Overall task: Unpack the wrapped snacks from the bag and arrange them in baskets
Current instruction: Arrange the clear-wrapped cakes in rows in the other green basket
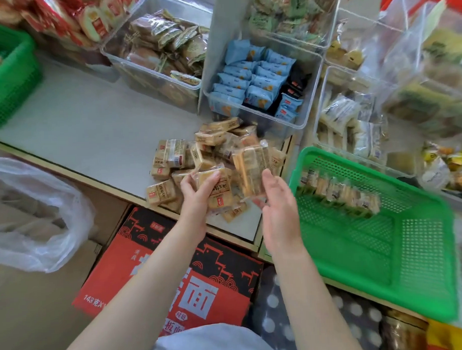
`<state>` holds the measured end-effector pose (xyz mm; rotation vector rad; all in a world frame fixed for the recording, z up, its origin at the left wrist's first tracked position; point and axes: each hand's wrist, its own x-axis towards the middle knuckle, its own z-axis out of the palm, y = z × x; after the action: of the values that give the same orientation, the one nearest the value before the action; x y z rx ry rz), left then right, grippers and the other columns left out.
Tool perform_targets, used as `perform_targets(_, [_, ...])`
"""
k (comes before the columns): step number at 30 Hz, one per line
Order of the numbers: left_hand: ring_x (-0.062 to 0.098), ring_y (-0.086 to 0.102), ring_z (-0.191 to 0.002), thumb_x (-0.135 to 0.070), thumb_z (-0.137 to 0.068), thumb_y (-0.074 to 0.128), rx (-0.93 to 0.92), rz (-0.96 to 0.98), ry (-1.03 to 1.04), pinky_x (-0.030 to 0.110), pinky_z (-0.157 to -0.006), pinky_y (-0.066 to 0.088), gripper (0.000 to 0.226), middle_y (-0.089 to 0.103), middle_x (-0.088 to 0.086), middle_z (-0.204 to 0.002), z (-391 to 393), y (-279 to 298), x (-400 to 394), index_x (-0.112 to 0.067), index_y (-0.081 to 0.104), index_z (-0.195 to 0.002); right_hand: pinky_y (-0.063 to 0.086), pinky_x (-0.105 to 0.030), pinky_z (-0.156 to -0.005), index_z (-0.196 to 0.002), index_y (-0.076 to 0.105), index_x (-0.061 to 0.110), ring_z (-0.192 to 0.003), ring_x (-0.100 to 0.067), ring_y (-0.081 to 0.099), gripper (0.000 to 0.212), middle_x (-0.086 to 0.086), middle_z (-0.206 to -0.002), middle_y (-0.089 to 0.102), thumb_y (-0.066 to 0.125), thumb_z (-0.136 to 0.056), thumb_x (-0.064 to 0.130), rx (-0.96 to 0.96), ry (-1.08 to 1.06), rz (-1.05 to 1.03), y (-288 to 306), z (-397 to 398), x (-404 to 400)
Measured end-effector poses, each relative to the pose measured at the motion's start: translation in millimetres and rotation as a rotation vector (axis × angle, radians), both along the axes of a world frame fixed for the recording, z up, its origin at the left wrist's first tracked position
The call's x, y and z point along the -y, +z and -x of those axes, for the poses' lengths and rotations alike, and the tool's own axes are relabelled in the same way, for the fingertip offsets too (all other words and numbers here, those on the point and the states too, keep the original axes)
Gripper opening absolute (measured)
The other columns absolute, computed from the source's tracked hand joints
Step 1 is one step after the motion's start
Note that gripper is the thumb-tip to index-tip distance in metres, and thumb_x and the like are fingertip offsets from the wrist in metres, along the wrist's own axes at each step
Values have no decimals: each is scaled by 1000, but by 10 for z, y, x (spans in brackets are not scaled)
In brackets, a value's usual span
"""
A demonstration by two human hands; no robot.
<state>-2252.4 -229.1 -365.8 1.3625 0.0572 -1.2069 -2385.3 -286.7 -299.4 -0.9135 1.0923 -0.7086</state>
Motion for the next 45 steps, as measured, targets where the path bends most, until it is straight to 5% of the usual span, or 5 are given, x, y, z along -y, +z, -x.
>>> perform_targets(12, [23, 68, -100, -61, -81, 70, -9, 62, -164, 43, -84, 59, 83, 60, 8, -119, 1751, 525, 1057, -16, 33, -140, 48, -10, -74, -120, 49, 27, -90, 8, 65, 20, 7, -111, 65, 56, -102, 22, 21, -255, 105, -52, 1242, 302])
perform_targets(20, [28, 66, -114, -82, -52, 73, -32, 57, -467, 55, -102, 49, 105, 63, 13, -132, 2810, 202, 1405, -21, 52, -134, 48, -45, -105, -150, 13, 45, -117, -12, 64, 114, 9, -132, 59, 82, -59, 46, 126, -505, -87, -369, 2149, 556])
perform_targets(26, [24, 60, -115, -63, -96, 43, 682, -143, -959, 40, -99, 46, 64, 60, -3, -126, 3089, -67, 1297, -23, 41, -146, 45, -40, -102, -157, 4, 33, -128, -30, 47, 112, -19, -150, 30, 84, -78, 30, -429, -507, -45, -594, 3082, 1060])
perform_targets(32, [24, 59, -64, -51, -104, 31, 1469, -373, -1175, 31, -48, 29, 43, 56, -3, -66, 3087, -300, 790, -19, 53, -88, 35, -43, -105, -159, 0, 20, -130, -41, 33, 123, -28, -149, 24, 79, -73, 57, -1218, -207, 40, -830, 3342, 1844])
perform_targets(45, [23, 47, -50, -37, -103, 38, 1583, -279, -1159, 31, -44, 20, 39, 44, -4, -56, 3095, -479, 713, -17, 44, -70, 21, -32, -119, -157, 7, -1, -152, -31, 12, 124, -20, -164, 1, 85, -73, 46, -854, -306, 78, -1279, 3452, 1681])
